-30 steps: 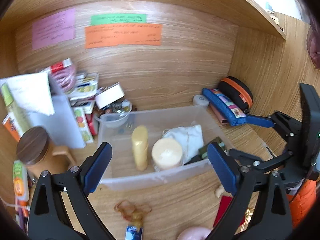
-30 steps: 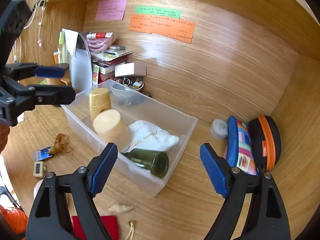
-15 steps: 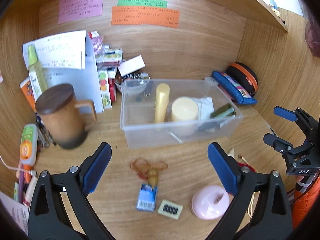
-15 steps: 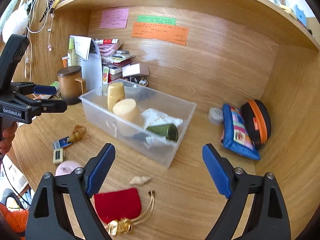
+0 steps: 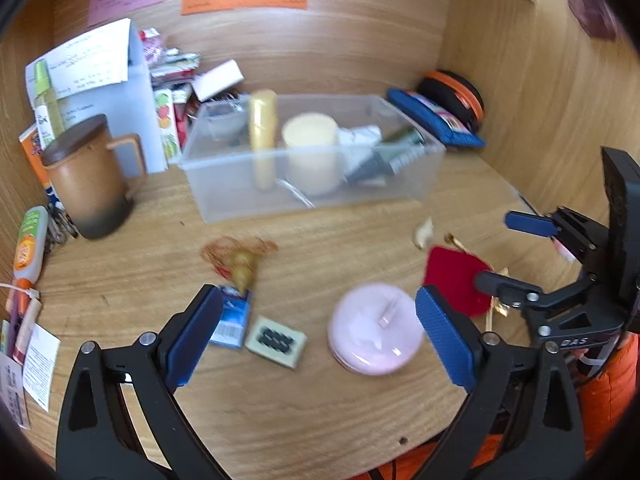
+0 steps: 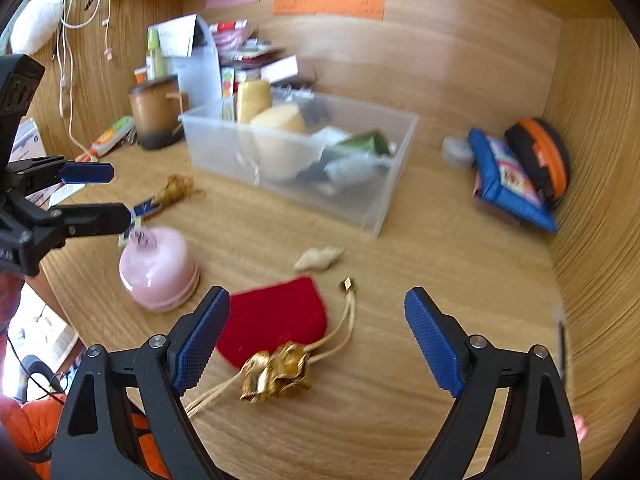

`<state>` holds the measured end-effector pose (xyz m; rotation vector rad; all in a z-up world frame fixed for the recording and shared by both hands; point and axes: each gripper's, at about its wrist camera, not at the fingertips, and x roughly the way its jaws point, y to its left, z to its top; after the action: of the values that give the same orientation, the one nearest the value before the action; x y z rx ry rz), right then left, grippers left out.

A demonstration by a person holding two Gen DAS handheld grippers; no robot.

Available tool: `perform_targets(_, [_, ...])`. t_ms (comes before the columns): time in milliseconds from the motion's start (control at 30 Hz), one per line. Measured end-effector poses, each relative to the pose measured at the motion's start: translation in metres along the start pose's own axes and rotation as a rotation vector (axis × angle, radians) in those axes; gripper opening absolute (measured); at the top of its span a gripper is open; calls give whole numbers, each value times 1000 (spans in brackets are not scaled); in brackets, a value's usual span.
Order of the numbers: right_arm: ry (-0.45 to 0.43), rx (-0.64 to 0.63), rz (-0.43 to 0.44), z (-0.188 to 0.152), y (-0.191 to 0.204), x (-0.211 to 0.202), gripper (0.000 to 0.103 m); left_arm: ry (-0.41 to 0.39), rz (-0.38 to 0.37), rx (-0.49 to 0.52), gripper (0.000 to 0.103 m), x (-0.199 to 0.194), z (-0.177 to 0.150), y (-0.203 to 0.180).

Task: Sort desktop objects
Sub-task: 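Withdraw the right tool toward the red velvet pouch while left moves toward the pink container, then grasp the red velvet pouch with the right tool while the left tool grasps the pink container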

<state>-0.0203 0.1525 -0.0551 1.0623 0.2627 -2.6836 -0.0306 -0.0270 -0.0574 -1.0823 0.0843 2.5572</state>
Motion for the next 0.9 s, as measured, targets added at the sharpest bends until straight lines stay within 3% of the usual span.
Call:
perform_targets(400, [71, 17, 43, -20, 12, 24, 87, 53, -70, 47, 98, 25, -21, -17])
perform_targets(700, [76, 36, 65, -18, 6, 32, 84, 40, -45, 92, 98, 36, -20, -25])
perform_targets(767, [65, 31, 70, -18, 7, 32, 74, 38, -36, 118, 94, 38, -21, -29])
perform_targets(833, [57, 22, 79, -18, 9, 30, 61, 52, -53, 132, 76, 42, -21, -33])
perform_targets(900, [53, 16, 83, -17, 10, 29, 52, 62, -52, 137, 69, 46, -20, -35])
